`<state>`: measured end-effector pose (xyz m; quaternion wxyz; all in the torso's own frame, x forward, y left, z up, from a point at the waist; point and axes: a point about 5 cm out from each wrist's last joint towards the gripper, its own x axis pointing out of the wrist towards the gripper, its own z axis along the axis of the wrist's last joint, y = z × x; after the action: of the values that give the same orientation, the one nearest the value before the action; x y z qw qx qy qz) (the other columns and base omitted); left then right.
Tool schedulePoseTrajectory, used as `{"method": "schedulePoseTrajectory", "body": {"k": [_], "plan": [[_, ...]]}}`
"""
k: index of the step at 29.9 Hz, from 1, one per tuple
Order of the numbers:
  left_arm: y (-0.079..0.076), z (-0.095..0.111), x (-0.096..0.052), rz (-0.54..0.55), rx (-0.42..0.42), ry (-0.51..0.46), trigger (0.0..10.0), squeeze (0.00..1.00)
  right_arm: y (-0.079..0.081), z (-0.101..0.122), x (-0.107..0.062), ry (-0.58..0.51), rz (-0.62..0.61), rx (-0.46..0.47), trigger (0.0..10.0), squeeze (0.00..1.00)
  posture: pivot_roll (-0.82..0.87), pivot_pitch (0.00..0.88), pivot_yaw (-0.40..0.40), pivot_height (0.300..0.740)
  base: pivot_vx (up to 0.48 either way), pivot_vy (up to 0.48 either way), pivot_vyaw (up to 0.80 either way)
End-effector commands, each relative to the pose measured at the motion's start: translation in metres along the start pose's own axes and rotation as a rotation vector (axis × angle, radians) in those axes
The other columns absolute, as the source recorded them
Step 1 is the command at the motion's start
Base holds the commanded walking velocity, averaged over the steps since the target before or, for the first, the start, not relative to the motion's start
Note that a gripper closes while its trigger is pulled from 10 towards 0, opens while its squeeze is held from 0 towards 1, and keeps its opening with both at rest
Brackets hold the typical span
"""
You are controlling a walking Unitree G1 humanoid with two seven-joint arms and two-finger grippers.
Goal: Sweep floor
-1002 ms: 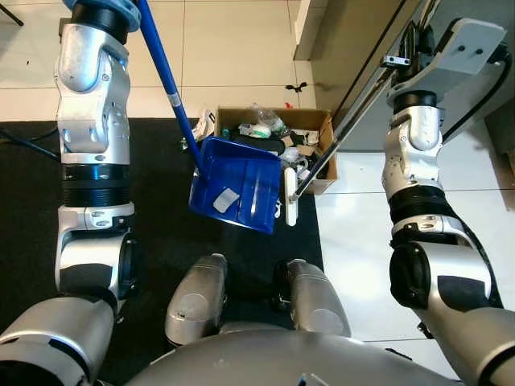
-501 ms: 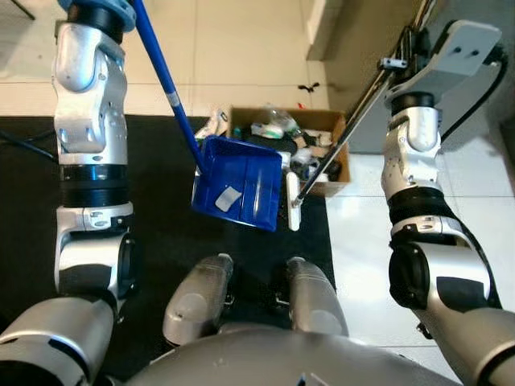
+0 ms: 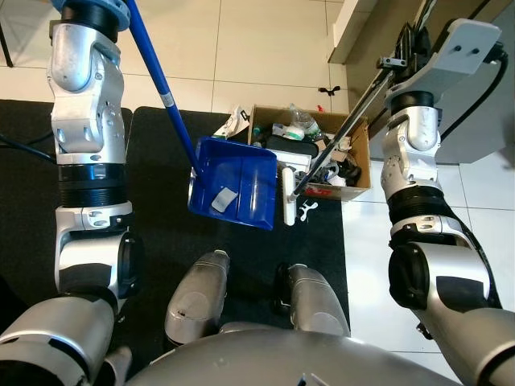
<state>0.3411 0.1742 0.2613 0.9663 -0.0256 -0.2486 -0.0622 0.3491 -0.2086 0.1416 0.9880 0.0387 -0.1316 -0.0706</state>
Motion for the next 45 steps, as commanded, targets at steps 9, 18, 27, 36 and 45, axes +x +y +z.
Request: {"method": "schedulePoseTrajectory", "body": {"k": [9, 18, 27, 36, 45], "plan": [[-0.0041, 0.0056, 0.0032, -0.013, 0.012, -0.025, 10.0, 0.00, -0.0043, 0.0038, 0.0013, -0.013, -0.012, -0.005, 10.0, 0.00, 0.25, 0.000, -0.021, 0.740, 0.000, -0.276, 0.00], [-0.0055, 0.0055, 0.0033, -0.016, 0.011, -0.028, 10.0, 0.00, -0.0047, 0.0031, 0.0015, -0.009, -0.010, -0.006, 10.0, 0.00, 0.25, 0.000, -0.023, 0.740, 0.000, -0.448, 0.00], [-0.0062, 0.0057, 0.0031, -0.018, 0.010, -0.028, 10.0, 0.00, -0.0056, 0.0027, 0.0013, -0.007, -0.011, -0.009, 10.0, 0.00, 0.25, 0.000, -0.024, 0.740, 0.000, -0.423, 0.00], [-0.0067, 0.0058, 0.0032, -0.018, 0.011, -0.029, 10.0, 0.00, -0.0060, 0.0017, 0.0005, -0.003, -0.013, -0.009, 10.0, 0.00, 0.25, 0.000, -0.023, 0.740, 0.000, -0.334, 0.00], [-0.0074, 0.0065, 0.0029, -0.020, 0.008, -0.035, 10.0, 0.00, -0.0063, 0.0007, 0.0000, 0.001, -0.015, -0.008, 10.0, 0.00, 0.25, 0.001, -0.024, 0.740, 0.000, -0.033, 0.00]]}}
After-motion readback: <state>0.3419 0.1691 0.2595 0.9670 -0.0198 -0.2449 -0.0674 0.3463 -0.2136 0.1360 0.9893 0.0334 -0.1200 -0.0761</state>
